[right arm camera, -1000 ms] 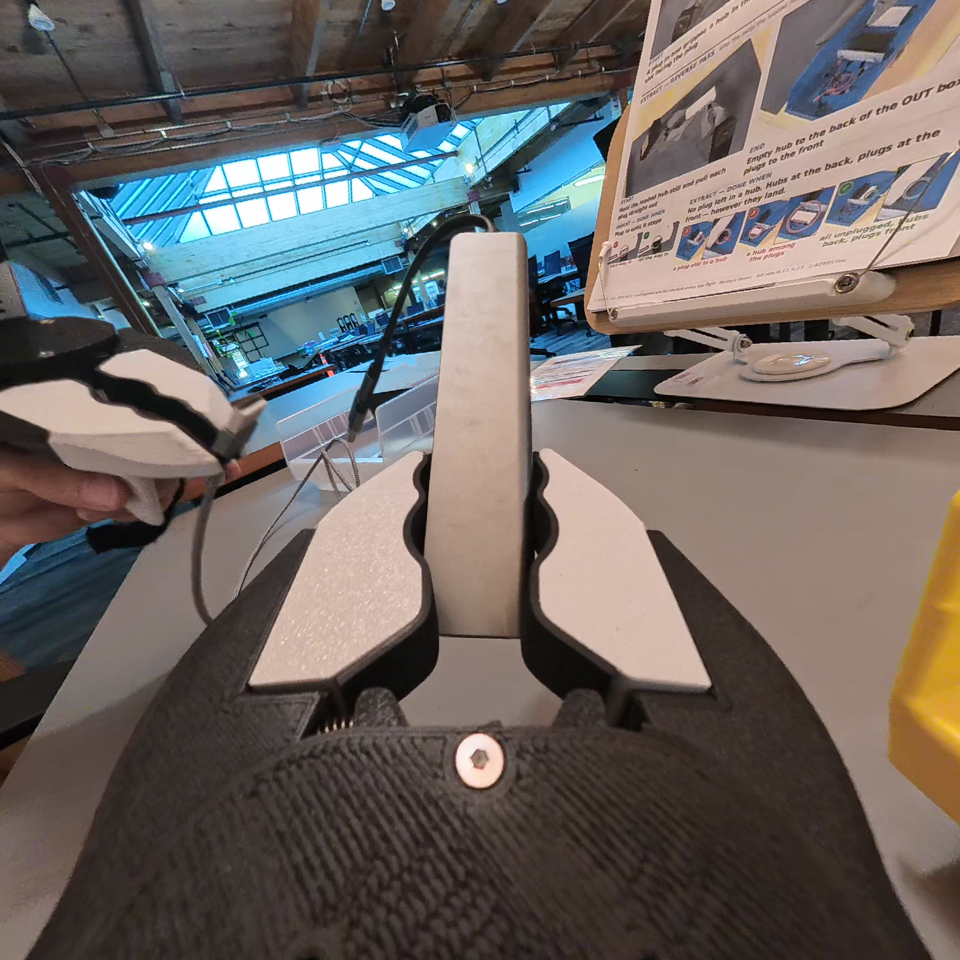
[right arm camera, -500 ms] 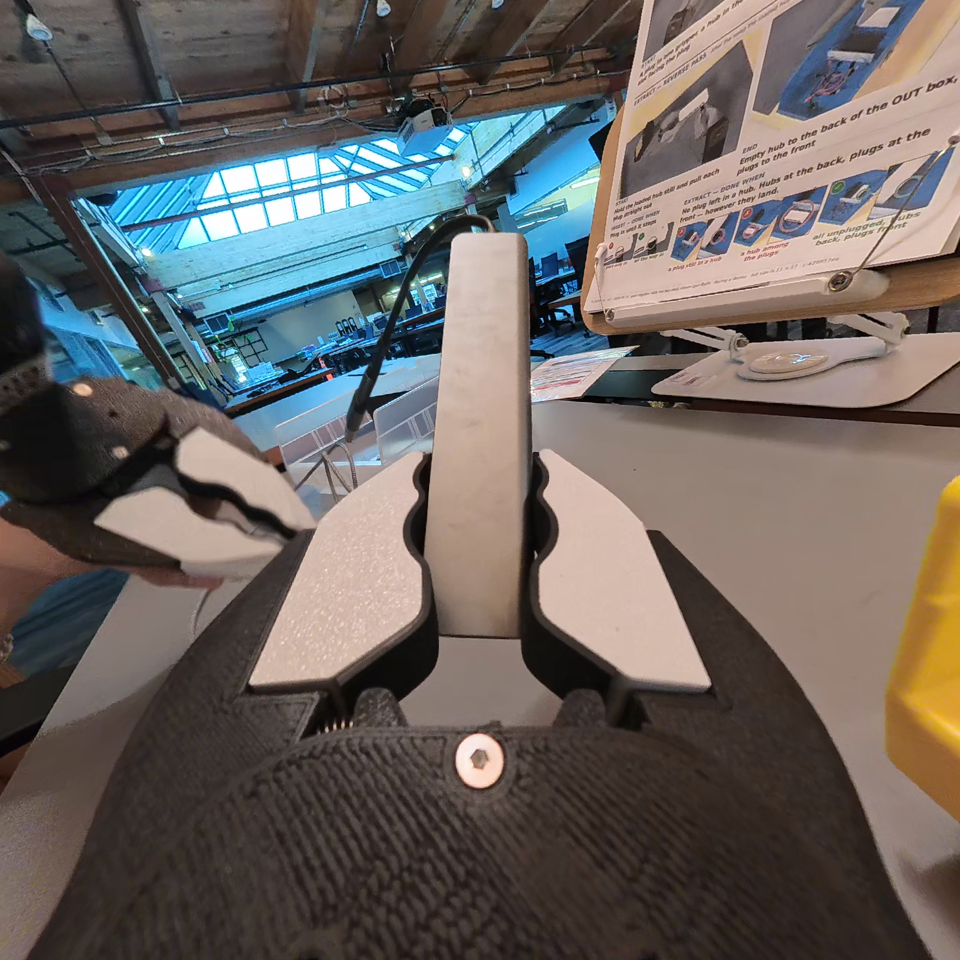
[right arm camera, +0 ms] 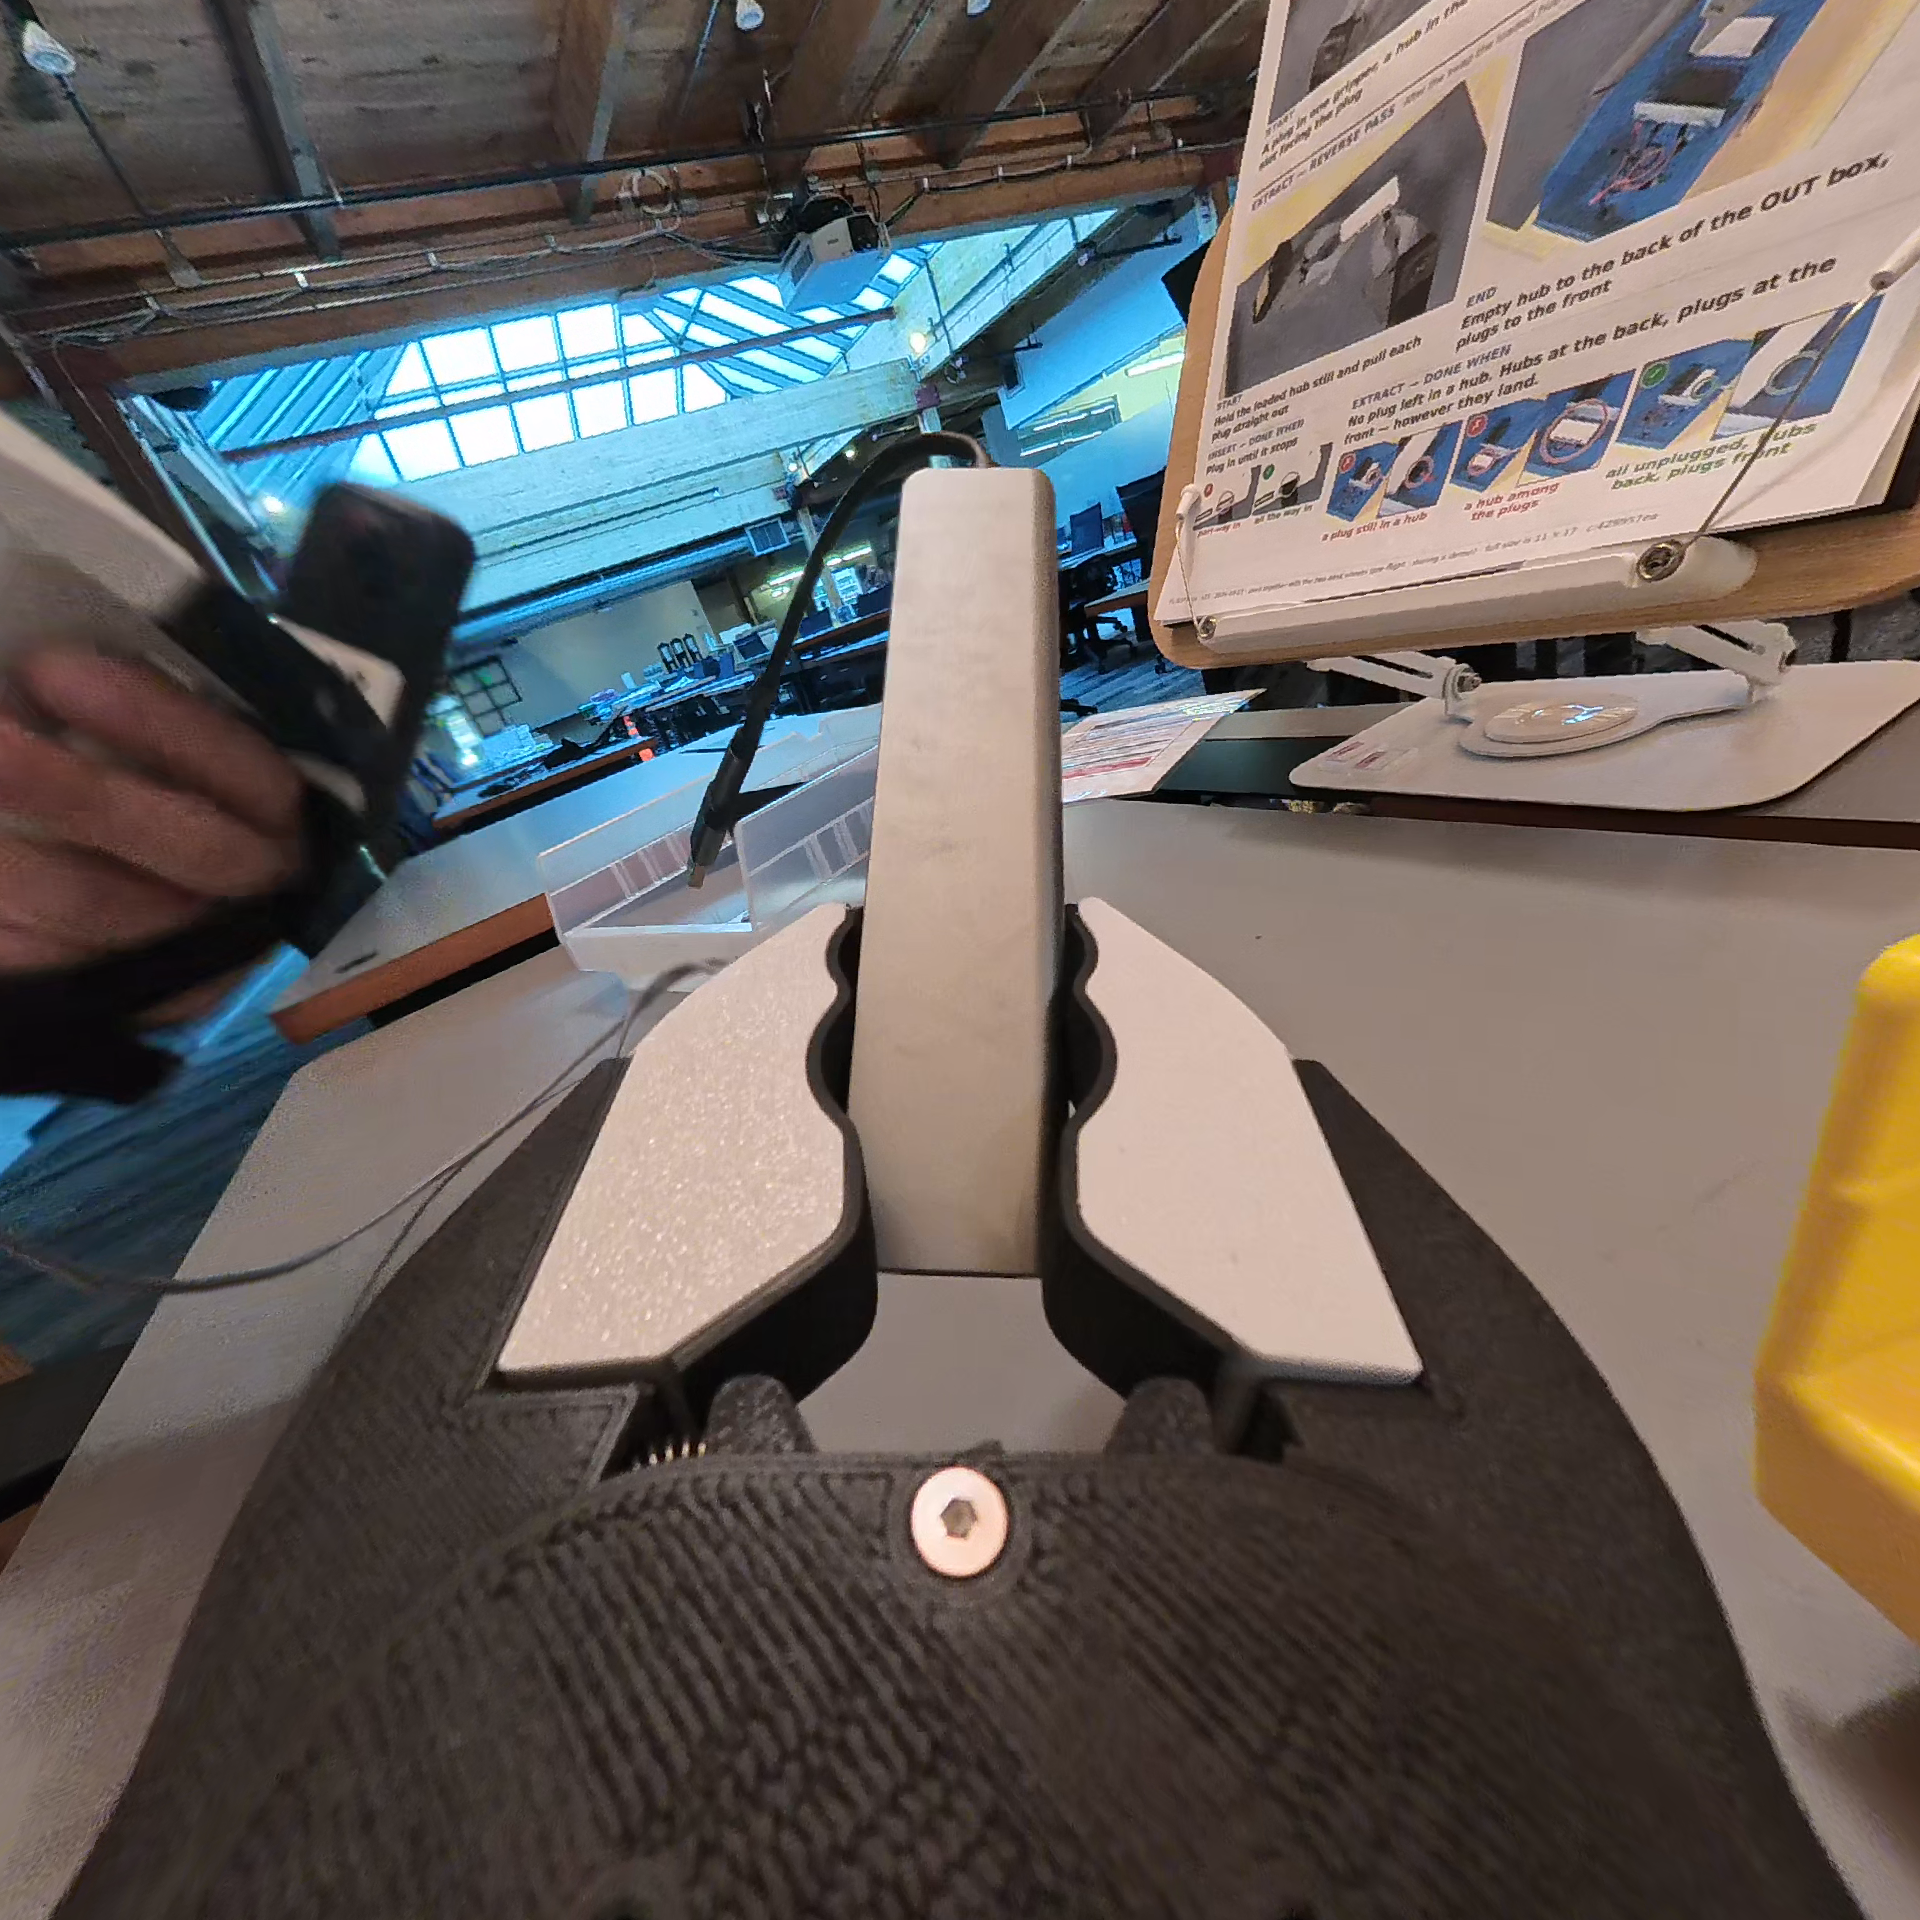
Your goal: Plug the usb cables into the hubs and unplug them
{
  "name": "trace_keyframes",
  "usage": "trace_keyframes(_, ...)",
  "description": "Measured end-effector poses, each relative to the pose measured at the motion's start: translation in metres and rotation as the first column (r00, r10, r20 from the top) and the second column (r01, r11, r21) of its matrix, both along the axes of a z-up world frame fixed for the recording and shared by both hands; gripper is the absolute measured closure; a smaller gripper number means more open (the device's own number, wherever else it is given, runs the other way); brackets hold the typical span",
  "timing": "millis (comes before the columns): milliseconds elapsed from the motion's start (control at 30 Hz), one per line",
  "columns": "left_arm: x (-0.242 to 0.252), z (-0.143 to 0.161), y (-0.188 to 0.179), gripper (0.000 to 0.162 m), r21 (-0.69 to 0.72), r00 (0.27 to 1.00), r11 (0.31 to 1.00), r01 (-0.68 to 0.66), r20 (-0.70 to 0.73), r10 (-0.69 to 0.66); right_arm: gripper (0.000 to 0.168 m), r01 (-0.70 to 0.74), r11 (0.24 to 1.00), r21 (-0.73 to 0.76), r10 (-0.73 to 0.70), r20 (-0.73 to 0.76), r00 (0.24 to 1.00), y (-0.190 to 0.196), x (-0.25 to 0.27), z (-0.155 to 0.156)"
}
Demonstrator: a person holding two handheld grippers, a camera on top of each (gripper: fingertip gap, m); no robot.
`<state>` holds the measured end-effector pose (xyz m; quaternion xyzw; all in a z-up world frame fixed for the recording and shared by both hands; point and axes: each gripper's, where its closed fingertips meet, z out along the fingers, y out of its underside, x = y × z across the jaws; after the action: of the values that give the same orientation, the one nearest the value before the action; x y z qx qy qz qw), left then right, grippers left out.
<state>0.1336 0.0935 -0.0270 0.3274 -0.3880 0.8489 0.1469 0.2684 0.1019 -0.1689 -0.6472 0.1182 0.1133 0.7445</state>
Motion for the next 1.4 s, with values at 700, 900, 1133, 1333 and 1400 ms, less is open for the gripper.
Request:
trace_keyframes(700, -0.067, 0.008, 0.122, 0.158, 0.096, 0.973, 0.969, -0.227, -0.022, 0.23, 0.132, 0.112, 0.994, 0.019, -0.113, 0.041, 0.993, -0.012, 0.017, 0.003)
trace_keyframes(900, -0.102, -0.201, 0.174, 0.157, 0.303, 0.748, 0.924, -0.233, -0.551, 0.37, 0.132, 0.102, 0.995, 0.006, -0.102, 0.071, 0.992, -0.01, 0.013, 0.003)
trace_keyframes(1133, -0.111, -0.246, 0.22, 0.156, 0.75, 0.559, 0.638, -0.173, -0.458, 0.691, 0.132, 0.102, 0.995, -0.009, -0.1, 0.098, 0.99, -0.008, 0.01, 0.002)
trace_keyframes(1333, -0.114, -0.251, 0.224, 0.146, 0.871, 0.539, 0.487, -0.072, -0.376, 0.753, 0.132, 0.095, 0.995, -0.022, -0.092, 0.124, 0.988, -0.005, 0.006, 0.001)
trace_keyframes(1400, -0.104, -0.233, 0.219, 0.146, 0.849, 0.545, 0.505, -0.158, -0.352, 0.761, 0.132, 0.095, 0.995, -0.021, -0.092, 0.122, 0.988, -0.005, 0.006, 0.001)
